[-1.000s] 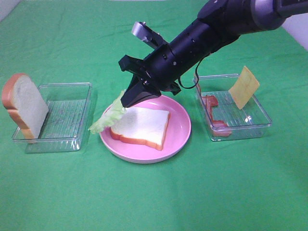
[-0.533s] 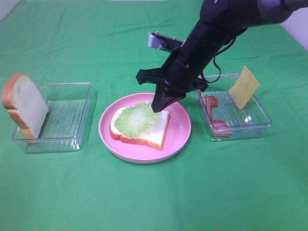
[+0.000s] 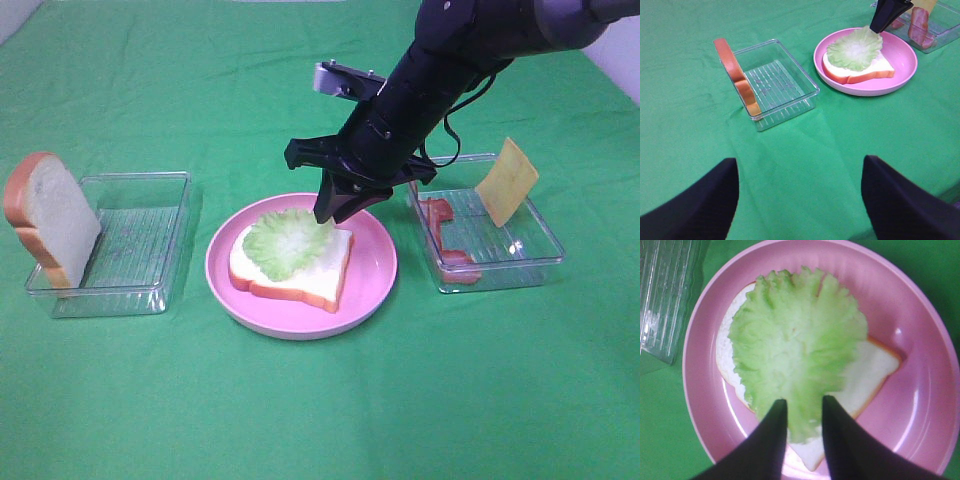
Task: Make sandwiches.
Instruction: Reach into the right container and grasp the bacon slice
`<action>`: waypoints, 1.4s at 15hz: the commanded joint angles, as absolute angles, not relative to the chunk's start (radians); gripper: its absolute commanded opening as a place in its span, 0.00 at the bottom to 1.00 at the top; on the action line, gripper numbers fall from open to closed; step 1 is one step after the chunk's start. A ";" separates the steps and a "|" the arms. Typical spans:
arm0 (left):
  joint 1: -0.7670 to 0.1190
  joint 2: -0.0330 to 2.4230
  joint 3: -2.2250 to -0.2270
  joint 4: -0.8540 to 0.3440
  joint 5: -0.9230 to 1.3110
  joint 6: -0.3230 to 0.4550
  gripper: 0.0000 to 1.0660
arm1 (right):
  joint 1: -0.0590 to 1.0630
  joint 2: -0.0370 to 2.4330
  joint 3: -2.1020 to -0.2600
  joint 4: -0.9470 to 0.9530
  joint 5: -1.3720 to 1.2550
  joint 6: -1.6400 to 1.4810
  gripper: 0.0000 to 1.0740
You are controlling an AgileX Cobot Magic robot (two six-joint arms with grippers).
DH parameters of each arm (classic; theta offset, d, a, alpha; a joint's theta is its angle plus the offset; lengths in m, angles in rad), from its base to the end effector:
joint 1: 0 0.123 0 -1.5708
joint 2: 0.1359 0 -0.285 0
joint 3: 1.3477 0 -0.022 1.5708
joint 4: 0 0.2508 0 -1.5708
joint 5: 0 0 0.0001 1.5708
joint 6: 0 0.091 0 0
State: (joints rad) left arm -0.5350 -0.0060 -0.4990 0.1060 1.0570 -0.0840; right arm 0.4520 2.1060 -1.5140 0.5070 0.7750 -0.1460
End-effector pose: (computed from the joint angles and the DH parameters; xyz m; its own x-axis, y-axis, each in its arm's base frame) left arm -0.0007 0.0101 0.2777 -0.3974 0.1988 -0.8958 0.4243 0.9054 0.0127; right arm 0.3798 0.2188 0.1640 -0.9390 -0.2158 -0.2679 -0.3105 0.8668 0.3902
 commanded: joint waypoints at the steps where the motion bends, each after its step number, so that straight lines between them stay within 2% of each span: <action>1: -0.540 -0.026 -0.498 0.112 1.044 -0.079 0.63 | 0.450 2.095 -1.517 0.498 0.769 -0.133 0.68; 2: -0.540 -0.026 -0.498 0.112 1.044 -0.079 0.63 | 0.450 2.083 -1.518 0.489 0.769 -0.133 0.74; 4: -0.540 -0.026 -0.498 0.112 1.044 -0.079 0.63 | 0.450 2.040 -1.518 0.451 0.772 -0.115 0.73; 8: -0.540 -0.026 -0.498 0.112 1.044 -0.079 0.63 | 0.353 1.936 -1.518 0.404 0.930 -0.043 0.72; 14: -0.540 -0.026 -0.498 0.112 1.044 -0.079 0.63 | 0.325 1.932 -1.516 0.112 1.062 0.037 0.70; 17: -0.540 -0.026 -0.498 0.112 1.044 -0.079 0.63 | 0.325 1.988 -1.516 0.125 1.020 0.035 0.64; 21: -0.540 -0.026 -0.498 0.112 1.044 -0.079 0.63 | 0.325 2.058 -1.516 0.130 0.958 0.036 0.62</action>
State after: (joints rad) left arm -0.5350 -0.0060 -0.4990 0.1060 1.0570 -0.0830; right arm 0.3260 2.0540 -1.5140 0.1270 0.9650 0.0290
